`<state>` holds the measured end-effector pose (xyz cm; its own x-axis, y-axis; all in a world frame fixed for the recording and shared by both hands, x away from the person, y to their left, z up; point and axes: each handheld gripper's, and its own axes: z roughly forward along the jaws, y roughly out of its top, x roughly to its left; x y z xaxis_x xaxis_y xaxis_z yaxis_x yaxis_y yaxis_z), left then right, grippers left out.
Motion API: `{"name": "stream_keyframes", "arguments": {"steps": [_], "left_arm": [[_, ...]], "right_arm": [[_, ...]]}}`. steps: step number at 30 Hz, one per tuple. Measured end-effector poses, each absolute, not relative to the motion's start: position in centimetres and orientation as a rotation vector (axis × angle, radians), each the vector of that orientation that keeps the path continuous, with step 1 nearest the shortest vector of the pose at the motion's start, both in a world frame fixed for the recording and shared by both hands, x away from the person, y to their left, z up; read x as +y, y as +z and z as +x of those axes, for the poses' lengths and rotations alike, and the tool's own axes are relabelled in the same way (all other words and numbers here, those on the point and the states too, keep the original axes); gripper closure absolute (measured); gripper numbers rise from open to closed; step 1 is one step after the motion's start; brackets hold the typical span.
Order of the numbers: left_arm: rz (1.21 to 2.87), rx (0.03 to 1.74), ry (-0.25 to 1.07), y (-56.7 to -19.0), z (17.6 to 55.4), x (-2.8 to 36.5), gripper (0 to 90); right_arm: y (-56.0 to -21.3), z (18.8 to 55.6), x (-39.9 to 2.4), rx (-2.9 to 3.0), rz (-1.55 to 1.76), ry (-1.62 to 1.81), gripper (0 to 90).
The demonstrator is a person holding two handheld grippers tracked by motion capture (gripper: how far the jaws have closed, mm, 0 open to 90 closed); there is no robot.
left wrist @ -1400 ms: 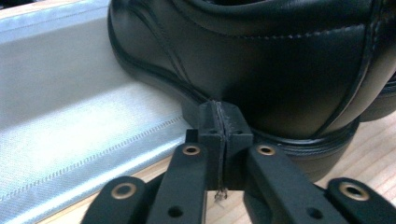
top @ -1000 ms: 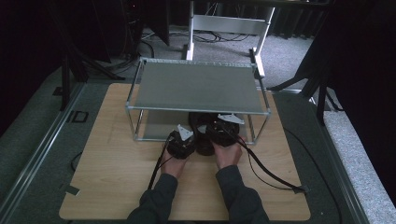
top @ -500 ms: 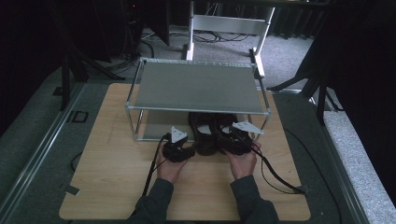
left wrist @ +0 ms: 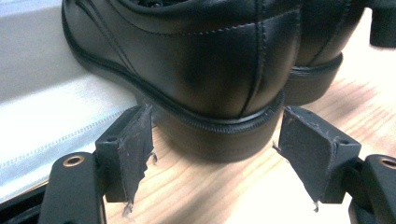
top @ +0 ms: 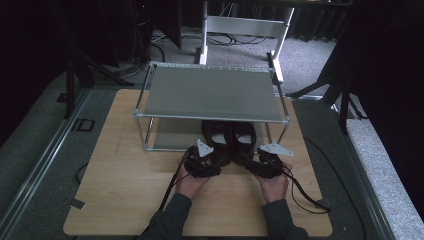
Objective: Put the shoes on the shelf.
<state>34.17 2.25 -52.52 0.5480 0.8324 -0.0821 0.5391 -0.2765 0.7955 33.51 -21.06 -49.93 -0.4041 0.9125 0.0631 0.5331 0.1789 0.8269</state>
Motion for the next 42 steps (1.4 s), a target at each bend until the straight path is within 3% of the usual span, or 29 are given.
{"name": "stream_keyframes", "arguments": {"steps": [8, 42], "left_arm": [[2.006, 1.090, 0.439, -52.7, 35.2, 1.3, 29.4], [2.095, 1.021, 0.414, -52.6, 39.4, 2.2, 30.1]], "right_arm": [[-51.8, 34.5, -20.7, 2.042, 1.397, 1.111, 38.2], [-51.8, 37.2, -19.4, 2.015, 1.449, 1.086, 39.0]]}}
